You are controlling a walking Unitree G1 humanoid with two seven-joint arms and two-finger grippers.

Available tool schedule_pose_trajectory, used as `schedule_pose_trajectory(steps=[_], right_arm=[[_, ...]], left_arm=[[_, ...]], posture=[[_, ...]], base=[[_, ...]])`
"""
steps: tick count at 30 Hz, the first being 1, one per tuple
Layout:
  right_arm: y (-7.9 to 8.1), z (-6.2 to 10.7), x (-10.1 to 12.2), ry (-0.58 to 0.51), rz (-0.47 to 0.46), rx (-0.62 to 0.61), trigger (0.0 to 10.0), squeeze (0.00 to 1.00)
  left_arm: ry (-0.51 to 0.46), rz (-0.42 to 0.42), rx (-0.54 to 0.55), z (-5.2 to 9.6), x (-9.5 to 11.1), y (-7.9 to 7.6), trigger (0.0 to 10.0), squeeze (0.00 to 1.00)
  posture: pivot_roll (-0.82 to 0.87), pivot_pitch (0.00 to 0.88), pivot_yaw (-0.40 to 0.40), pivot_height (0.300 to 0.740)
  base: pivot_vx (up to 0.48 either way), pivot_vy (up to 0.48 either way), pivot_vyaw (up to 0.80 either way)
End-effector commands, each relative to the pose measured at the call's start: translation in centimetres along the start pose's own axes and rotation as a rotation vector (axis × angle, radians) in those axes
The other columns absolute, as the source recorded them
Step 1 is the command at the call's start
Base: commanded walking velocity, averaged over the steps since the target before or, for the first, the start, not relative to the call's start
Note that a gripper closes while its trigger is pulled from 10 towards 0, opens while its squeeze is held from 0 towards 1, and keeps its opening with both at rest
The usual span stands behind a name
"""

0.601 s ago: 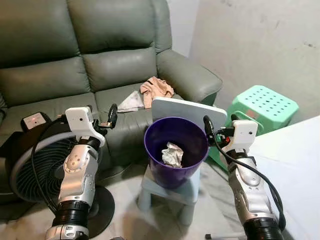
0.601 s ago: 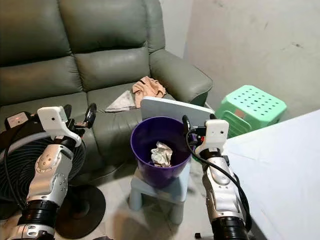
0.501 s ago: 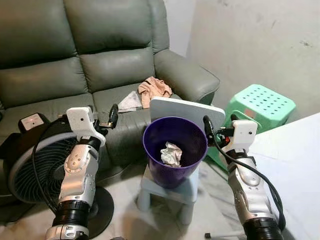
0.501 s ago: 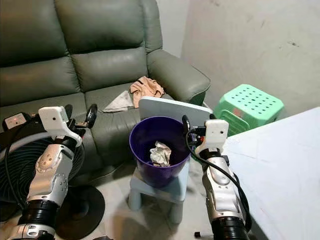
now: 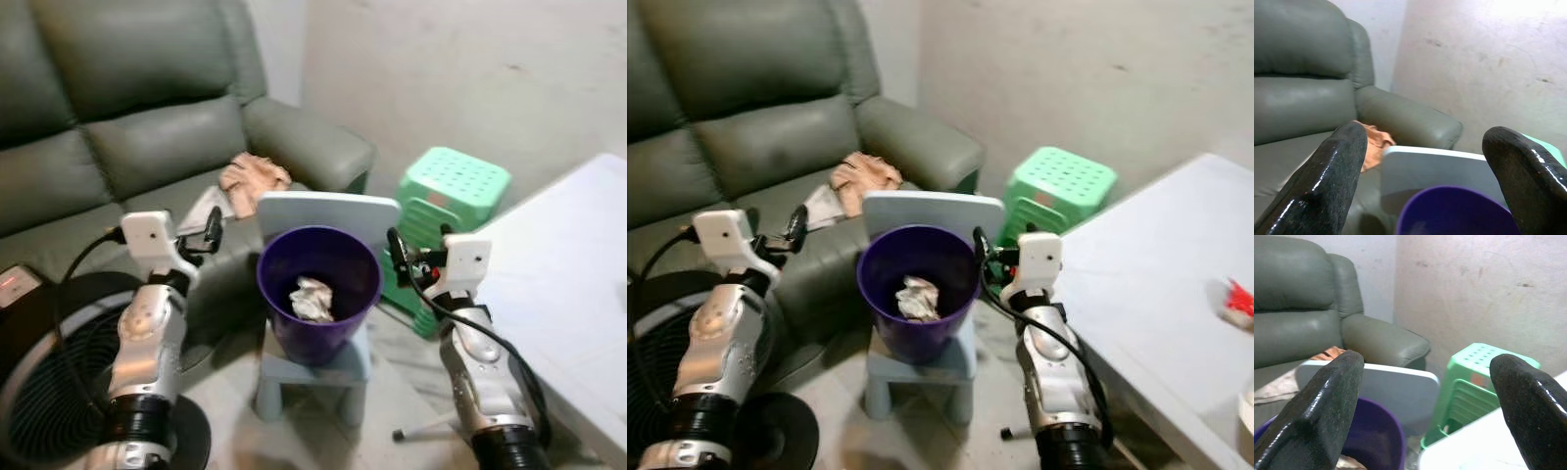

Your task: Picking trash to rubbish bin

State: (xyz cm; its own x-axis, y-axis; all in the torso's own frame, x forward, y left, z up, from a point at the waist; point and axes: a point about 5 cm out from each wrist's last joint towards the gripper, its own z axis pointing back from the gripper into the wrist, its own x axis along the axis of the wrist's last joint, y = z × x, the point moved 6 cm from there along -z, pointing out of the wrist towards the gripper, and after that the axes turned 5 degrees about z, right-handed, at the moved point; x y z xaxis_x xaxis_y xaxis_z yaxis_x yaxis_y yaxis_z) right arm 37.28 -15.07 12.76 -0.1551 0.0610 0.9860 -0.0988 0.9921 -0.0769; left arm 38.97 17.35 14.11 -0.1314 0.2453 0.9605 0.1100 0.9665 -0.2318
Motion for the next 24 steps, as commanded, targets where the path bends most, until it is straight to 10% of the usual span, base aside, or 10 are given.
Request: schedule_pose_trajectory(steps=[1,24], right_arm=[[0.0,-0.19,0.08,0.005,0.004,-0.003,10.0,0.0],[-0.39,-0.22,0.06,0.011,0.008,-0.018,10.0,0.0]], left_arm=[[-0.002,-0.005,0.005,0.0,0.16,0.22,10.0,0.0],[-0.008,-0.044,-0.028,-0.13,0.37,-0.49,10.0,0.0]], posture=[[0.08,0.0,-0.04,0.715],[0.07,0.0,-0.041,0.715]], base=[[0.0,0.0,-0.73],[0.0,0.0,-0.73]])
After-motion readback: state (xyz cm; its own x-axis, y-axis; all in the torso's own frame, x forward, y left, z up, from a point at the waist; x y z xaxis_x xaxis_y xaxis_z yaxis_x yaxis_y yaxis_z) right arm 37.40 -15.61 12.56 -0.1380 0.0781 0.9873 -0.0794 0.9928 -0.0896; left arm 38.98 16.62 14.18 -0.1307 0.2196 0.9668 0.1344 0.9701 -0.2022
